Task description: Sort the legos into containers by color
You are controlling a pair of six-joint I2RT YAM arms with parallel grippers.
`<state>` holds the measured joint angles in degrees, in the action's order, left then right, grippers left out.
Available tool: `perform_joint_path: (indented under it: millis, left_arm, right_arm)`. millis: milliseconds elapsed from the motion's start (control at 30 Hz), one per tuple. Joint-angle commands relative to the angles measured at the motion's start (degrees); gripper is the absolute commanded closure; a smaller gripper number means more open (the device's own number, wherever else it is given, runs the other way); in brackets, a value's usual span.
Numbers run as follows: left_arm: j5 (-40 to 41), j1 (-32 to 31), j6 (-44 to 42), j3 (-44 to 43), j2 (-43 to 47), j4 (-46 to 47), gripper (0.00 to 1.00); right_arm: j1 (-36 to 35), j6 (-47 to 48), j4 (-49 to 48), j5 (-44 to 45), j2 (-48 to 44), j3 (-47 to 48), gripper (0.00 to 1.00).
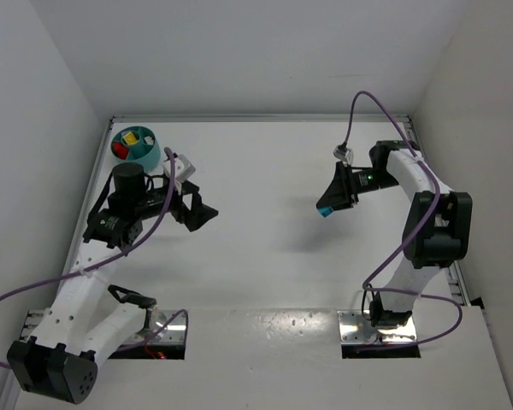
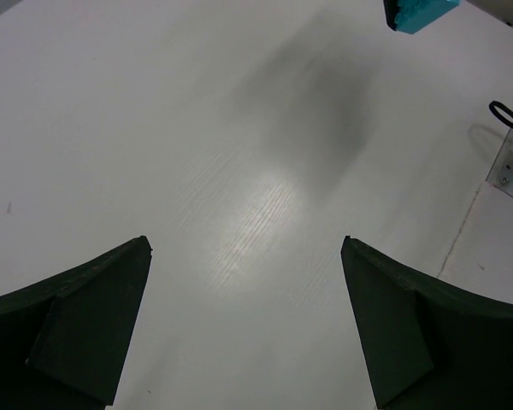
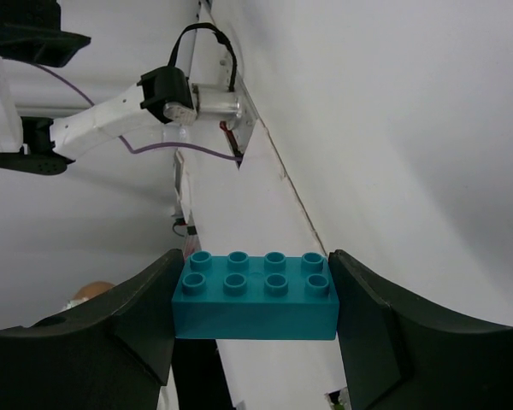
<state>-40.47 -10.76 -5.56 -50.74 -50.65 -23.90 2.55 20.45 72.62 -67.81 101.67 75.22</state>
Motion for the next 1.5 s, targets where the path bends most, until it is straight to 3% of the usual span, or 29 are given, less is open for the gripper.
perform_joint_path:
  millis: [0,200,333,567,667,1067,1467]
  left_arm:
    - [-0.06,-3.28,0.80,0.82,0.82,5.35,0.00]
    - [9.33,-12.06,10.02,2.14,-0.41,14.31,0.00]
    - [13.29,-15.42,15.57,1.44,-3.39,18.00,0.00]
    - [22.17,-23.85,15.50,-4.26,-12.25,18.54,0.00]
    - [23.85,-29.12,12.95,-8.57,-18.14,18.54,0.00]
    - [26.49,-39.94,10.40,-20.10,-31.60,21.18,0.00]
    - [27.55,-41.79,10.92,-25.37,-38.20,23.37,0.00]
  right_arm:
    - [0.18,2.13,2.09,-3.47,-1.74,2.83,0.76]
    - [0.18,-0.05,1.57,-5.75,-3.49,3.35,0.78]
    - [0.18,-6.88,-3.09,-7.68,-6.30,0.82,0.78]
    - [0.18,-22.53,-16.27,-17.61,-7.45,-4.20,0.77]
    - [-0.52,-25.01,-18.74,-18.94,-5.95,-4.91,0.77]
    - [-1.66,-24.23,-18.65,-24.56,-0.59,-4.38,0.77]
    - [-4.56,-23.61,-18.82,-24.56,-1.91,-4.29,0.77]
